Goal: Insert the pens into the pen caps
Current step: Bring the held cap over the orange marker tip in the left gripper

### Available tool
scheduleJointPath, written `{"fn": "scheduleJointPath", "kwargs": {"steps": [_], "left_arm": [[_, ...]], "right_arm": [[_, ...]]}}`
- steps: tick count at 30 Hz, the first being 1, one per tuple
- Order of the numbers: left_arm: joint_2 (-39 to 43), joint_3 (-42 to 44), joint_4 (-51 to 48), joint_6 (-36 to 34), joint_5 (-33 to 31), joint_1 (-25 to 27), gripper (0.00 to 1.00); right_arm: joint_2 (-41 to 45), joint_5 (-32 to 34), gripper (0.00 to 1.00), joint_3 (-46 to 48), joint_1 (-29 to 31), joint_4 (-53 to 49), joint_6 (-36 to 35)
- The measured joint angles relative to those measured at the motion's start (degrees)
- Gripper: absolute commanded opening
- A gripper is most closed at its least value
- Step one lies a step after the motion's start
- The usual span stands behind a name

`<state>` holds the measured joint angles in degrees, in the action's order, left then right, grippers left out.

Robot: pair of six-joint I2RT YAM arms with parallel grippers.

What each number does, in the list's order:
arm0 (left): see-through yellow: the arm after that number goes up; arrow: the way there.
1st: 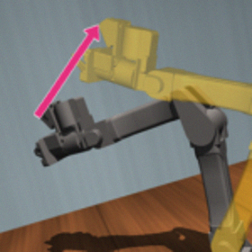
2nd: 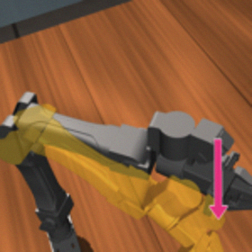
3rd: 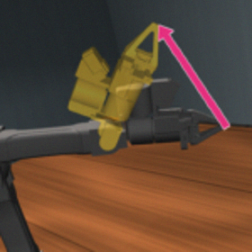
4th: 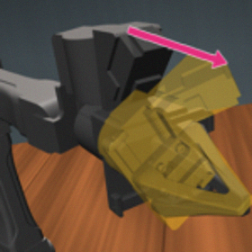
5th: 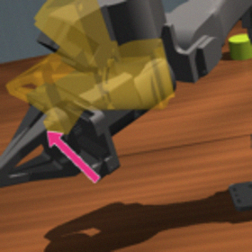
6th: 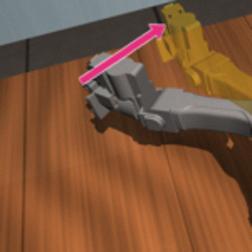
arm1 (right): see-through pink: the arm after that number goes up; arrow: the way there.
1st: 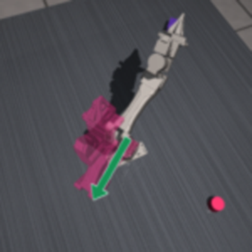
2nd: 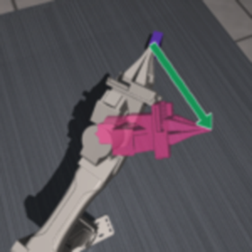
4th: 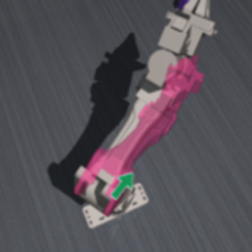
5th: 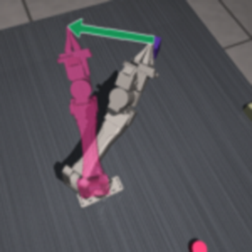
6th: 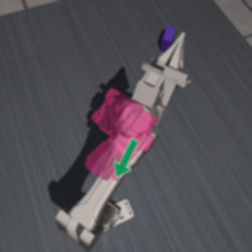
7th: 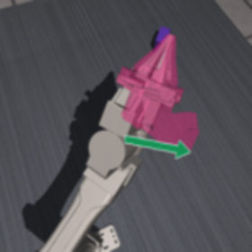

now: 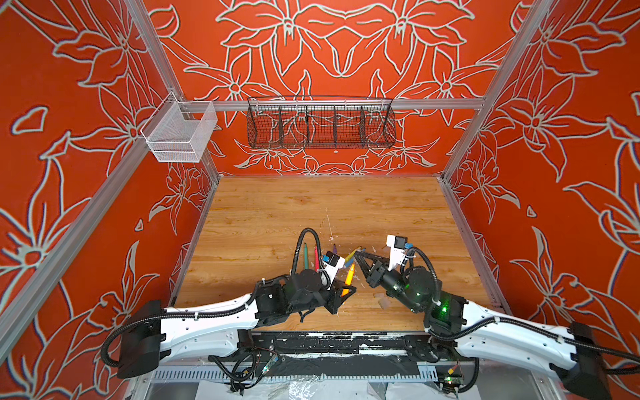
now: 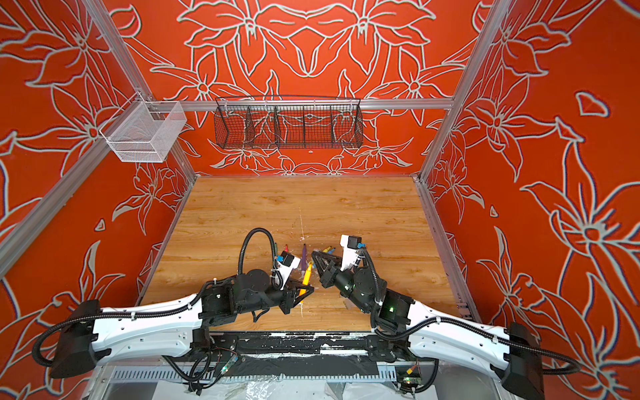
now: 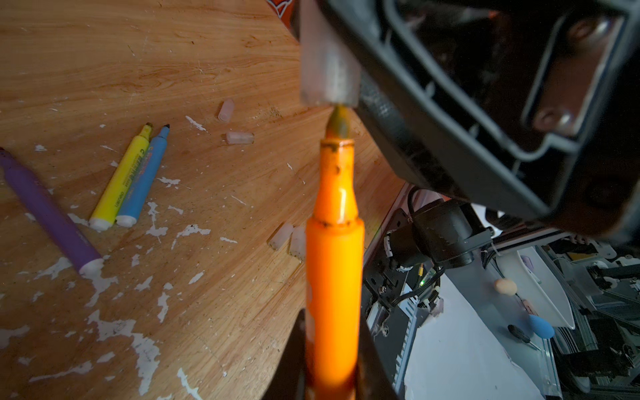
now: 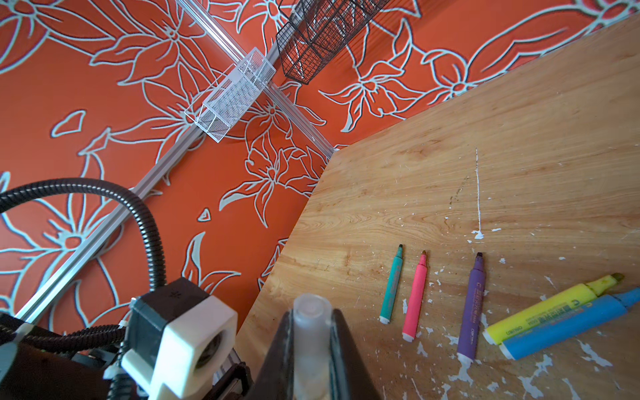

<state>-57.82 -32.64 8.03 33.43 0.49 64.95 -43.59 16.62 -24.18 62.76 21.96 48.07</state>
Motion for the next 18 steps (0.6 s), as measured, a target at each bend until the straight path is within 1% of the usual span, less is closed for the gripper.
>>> {"fn": "scheduleJointPath", "kwargs": {"steps": [10, 18], "left_arm": [[0.13, 0.20, -0.13, 0.13, -0.81, 0.00, 0.00], [0.13, 0.20, -0.13, 0.28, -0.61, 0.00, 0.00]], "right_arm": [[-0.33, -1.22, 0.06, 1.46, 0.35, 1.49, 1.07], [3.50, 0.24, 0.06, 0.83, 0.35, 0.28, 0.13]]}}
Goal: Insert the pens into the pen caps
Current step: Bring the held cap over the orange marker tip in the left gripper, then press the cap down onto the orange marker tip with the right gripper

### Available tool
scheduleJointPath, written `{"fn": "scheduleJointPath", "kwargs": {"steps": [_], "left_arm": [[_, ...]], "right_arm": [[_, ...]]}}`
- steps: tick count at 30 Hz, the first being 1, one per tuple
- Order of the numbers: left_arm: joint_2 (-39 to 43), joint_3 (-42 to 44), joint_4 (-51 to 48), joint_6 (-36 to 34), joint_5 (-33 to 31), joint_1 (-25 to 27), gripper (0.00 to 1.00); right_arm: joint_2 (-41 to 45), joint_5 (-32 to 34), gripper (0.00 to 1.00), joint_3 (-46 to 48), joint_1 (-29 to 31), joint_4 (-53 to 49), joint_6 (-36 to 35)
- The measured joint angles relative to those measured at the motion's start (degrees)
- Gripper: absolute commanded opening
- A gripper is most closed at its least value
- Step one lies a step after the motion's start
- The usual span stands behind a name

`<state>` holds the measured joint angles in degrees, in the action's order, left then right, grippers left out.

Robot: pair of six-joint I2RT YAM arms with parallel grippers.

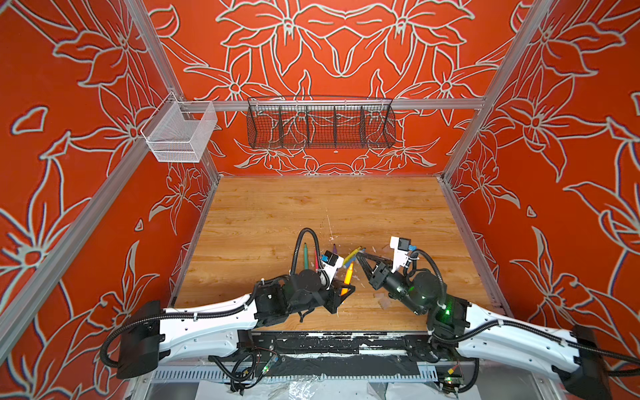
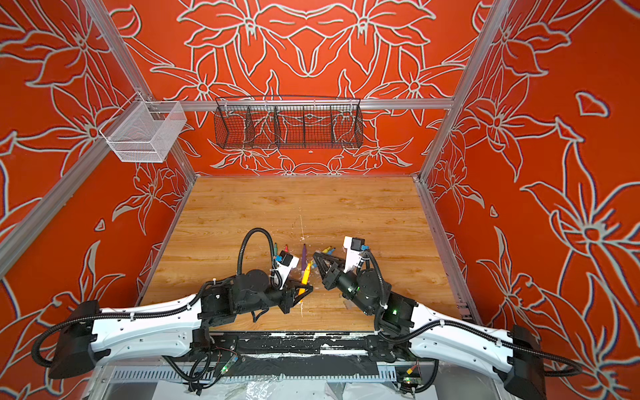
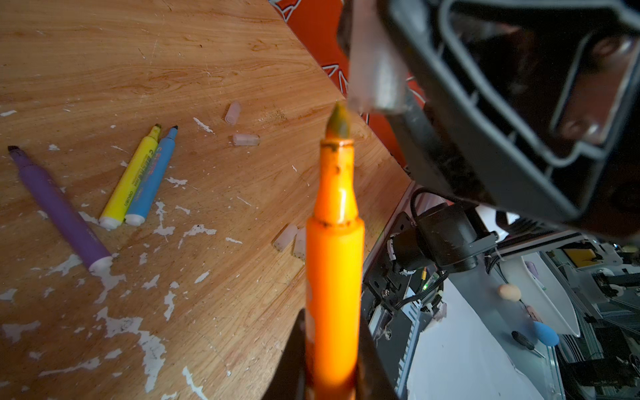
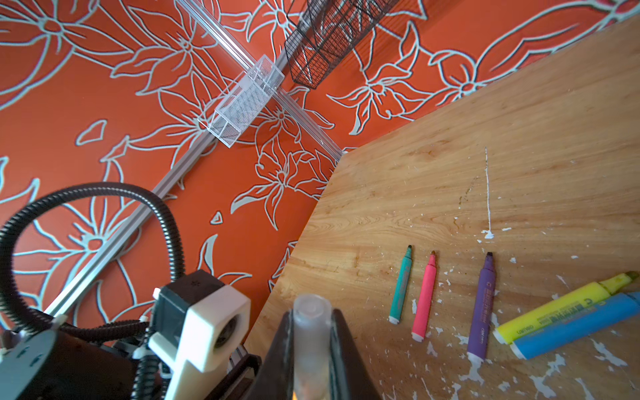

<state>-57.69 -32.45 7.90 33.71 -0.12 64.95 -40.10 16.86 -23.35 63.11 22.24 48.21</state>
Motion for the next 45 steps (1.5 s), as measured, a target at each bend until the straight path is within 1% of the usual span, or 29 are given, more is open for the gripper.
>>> {"fn": "scheduleJointPath", "kwargs": {"steps": [4, 18, 28, 33, 36, 39, 40, 42, 44, 45], "left_arm": [[0.00, 0.00, 0.00, -0.02, 0.04, 0.00, 0.00], [0.00, 0.20, -0.09, 0.33, -0.20, 0.00, 0.00], [2.08, 0.50, -1.25, 1.03, -0.68, 0.13, 0.00], [1.77, -1.16, -2.91, 1.05, -0.04, -0.37, 0.00], [1.64, -2.51, -3.17, 1.29, 2.82, -2.21, 0.00], [1.64, -2.80, -2.82, 1.90, 8.07, -4.92, 0.00], [1.64, -2.80, -2.73, 2.14, 9.53, -5.75, 0.00], [1.64, -2.80, -2.71, 2.43, 11.30, -6.80, 0.00], [1.64, -2.80, -2.69, 2.58, 12.35, -7.34, 0.00], [1.68, -2.78, -2.23, 2.73, 12.11, -7.45, 0.00]], "right_arm": [[-0.20, -0.11, 0.05, -1.01, 0.02, 0.42, -0.02], [-5.11, -2.99, 0.04, -0.96, 0.13, 2.91, 1.57], [-5.18, -4.02, 0.04, 1.11, 0.59, 5.66, 2.40], [-5.20, -5.70, 0.02, 1.81, 0.96, 6.82, 2.91], [-5.16, -5.25, 0.02, 2.03, 1.53, 9.01, 3.08], [-5.79, -4.04, 0.02, 2.71, 2.03, 11.65, 3.08], [-6.38, -3.74, 0.03, 2.82, 2.23, 12.63, 3.06], [-7.61, -3.23, 0.13, 2.86, 2.38, 14.27, 3.02], [-8.00, -2.75, 0.31, 2.86, 2.51, 14.82, 2.91], [-7.82, -3.21, 0.37, 2.89, 2.69, 14.45, 2.71]]}}
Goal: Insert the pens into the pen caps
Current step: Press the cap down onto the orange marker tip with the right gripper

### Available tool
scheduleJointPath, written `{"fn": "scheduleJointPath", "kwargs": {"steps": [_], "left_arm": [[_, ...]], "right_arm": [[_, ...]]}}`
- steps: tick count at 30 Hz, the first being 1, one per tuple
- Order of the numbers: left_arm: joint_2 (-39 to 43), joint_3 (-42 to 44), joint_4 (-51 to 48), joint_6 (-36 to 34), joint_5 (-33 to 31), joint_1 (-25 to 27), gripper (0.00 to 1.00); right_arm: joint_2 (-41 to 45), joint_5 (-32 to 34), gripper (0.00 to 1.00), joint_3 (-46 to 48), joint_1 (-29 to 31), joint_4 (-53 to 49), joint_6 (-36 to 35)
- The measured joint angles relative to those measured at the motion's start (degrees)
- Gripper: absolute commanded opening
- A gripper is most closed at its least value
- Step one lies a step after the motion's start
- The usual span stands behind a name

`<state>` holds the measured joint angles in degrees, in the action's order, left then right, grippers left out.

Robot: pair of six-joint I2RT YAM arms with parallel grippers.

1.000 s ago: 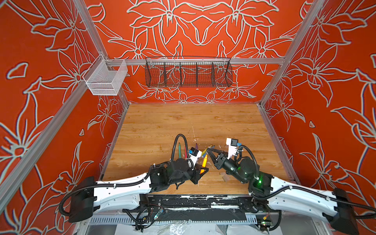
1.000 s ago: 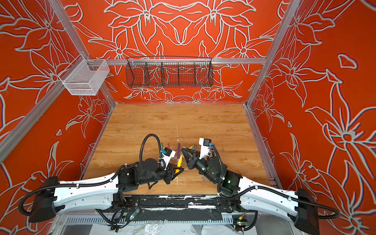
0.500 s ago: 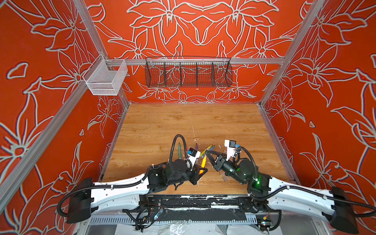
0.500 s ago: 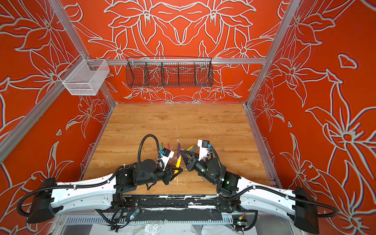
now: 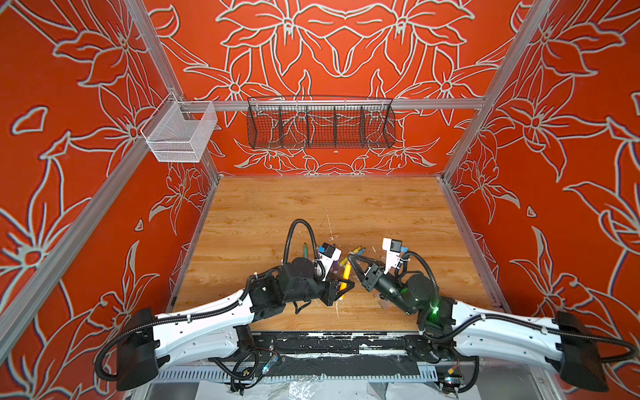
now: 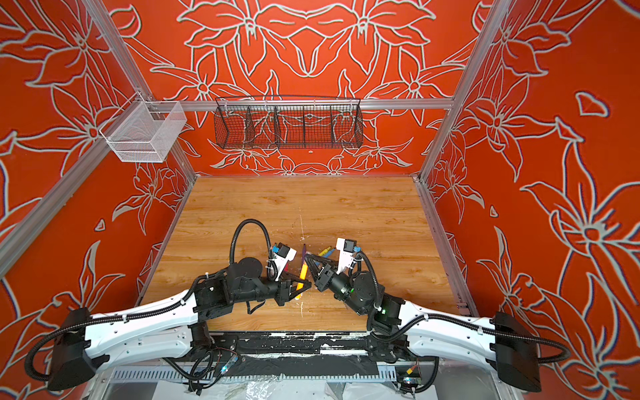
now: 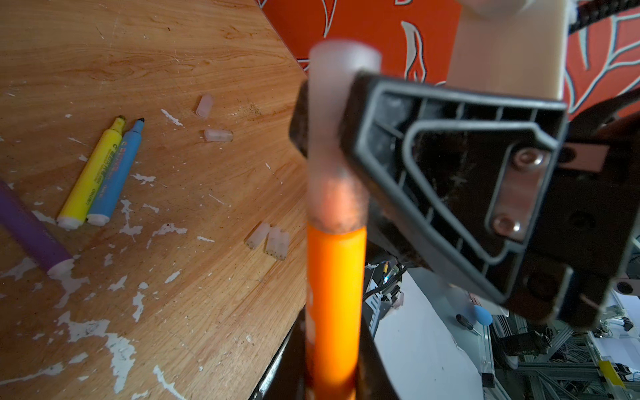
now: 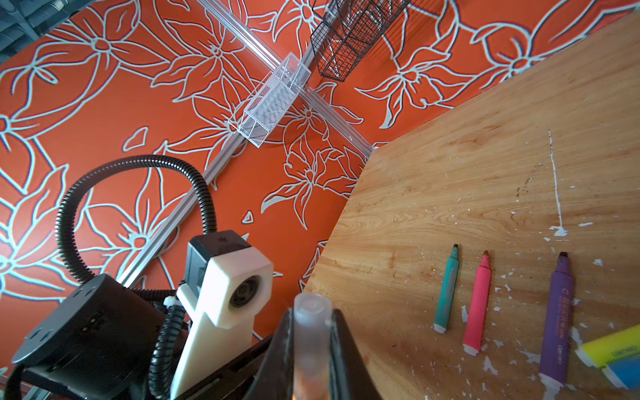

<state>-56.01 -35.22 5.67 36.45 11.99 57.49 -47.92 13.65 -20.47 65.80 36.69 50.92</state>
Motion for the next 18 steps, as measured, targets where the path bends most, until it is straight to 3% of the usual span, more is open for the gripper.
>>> {"fn": "scheduleJointPath", "kwargs": {"steps": [3, 6, 12, 18], "left_arm": [[0.92, 0.00, 1.99, 0.00, -1.36, -1.25, 0.00], [2.51, 0.44, 3.19, -0.72, -1.86, -1.60, 0.00], [3.04, 4.09, 4.26, -4.35, -1.57, -0.96, 0.00], [1.73, 4.57, 3.43, -9.44, -2.08, 4.17, 0.00]], "right_arm": [[1.51, -0.87, 0.50, 0.20, 1.86, -3.76, -1.03], [4.85, -0.79, 0.55, 0.31, 2.19, -7.52, -2.23], [11.96, 0.68, 0.59, -0.72, 2.19, -14.56, -4.90], [11.87, 1.81, 0.57, -3.50, 2.19, -17.22, -7.17]]}}
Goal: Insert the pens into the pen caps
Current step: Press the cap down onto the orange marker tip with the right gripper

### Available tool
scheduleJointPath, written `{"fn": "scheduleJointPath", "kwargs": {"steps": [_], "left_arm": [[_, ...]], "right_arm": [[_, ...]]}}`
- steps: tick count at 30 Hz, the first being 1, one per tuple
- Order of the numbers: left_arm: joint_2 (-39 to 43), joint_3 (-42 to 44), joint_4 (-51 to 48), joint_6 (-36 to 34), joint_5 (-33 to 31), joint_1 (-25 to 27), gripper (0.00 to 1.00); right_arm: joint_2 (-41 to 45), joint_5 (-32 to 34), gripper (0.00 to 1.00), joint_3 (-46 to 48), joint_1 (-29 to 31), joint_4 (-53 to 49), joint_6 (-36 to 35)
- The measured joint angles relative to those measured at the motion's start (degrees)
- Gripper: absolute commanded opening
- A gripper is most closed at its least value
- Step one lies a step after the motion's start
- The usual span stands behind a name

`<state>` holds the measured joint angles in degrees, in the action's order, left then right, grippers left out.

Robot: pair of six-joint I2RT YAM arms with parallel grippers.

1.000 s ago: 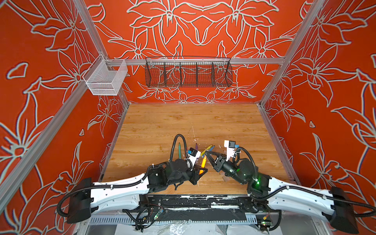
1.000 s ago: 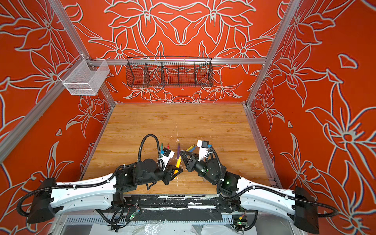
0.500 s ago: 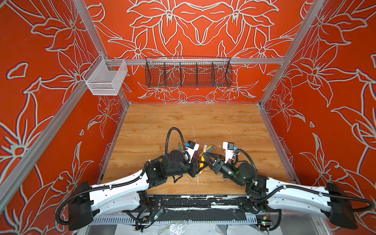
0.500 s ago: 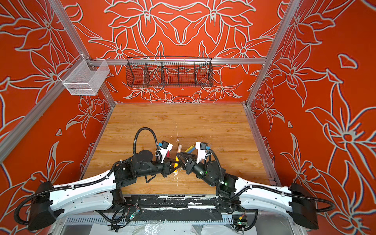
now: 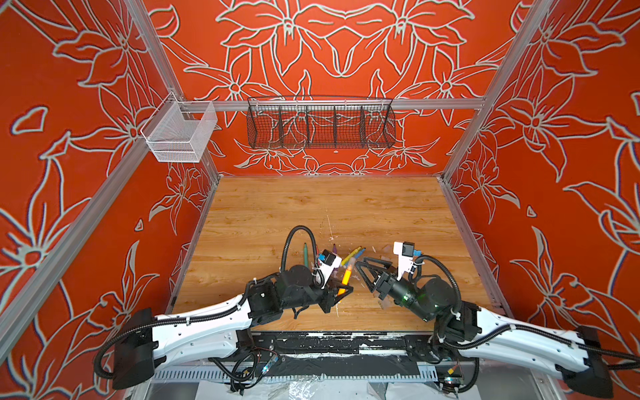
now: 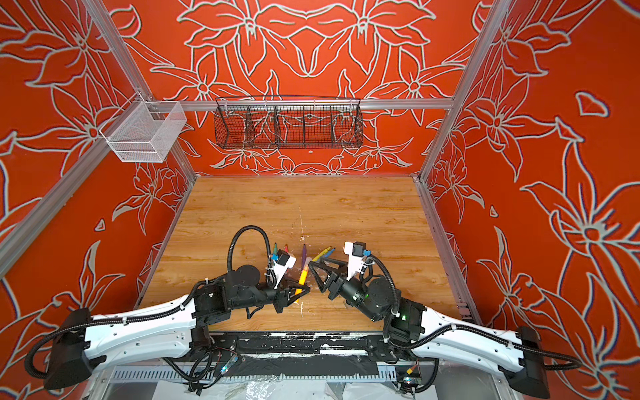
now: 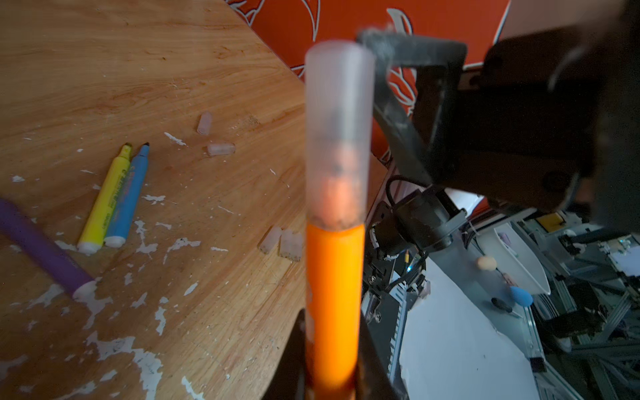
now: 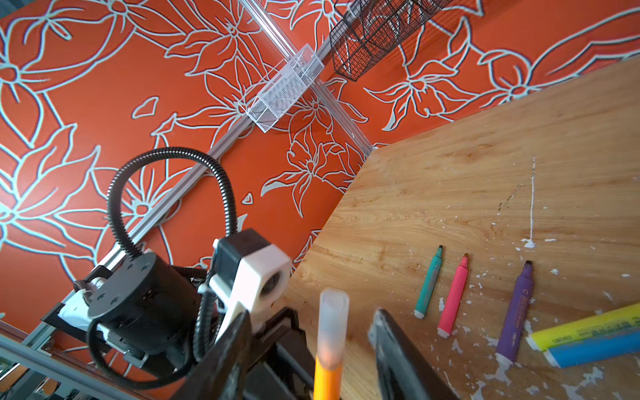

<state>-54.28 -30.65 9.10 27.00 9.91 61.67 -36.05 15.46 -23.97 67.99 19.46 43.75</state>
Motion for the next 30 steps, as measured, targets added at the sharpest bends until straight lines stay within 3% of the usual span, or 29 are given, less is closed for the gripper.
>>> {"fn": "scheduleJointPath", "kwargs": {"steps": [10, 15, 21, 30], "left_arm": [[-0.39, 0.00, -0.04, -1.97, -1.29, 0.96, 0.00], [-0.42, 0.00, -0.13, -1.95, -2.14, 0.96, 0.00], [-0.72, 0.00, -0.26, -1.86, -3.76, 0.96, 0.00], [-1.38, -3.43, -5.68, -1.75, -7.50, 0.11, 0.00]], "right_arm": [[-7.04, 1.01, 0.30, -1.53, 0.00, -0.33, -0.50], [-8.66, 0.72, 0.23, -2.32, 0.00, 0.46, -0.09], [-10.56, 0.44, 0.02, -2.45, 0.00, 2.23, 0.66], [-14.21, 0.96, 0.00, -1.53, -0.55, 8.55, 1.60]]}}
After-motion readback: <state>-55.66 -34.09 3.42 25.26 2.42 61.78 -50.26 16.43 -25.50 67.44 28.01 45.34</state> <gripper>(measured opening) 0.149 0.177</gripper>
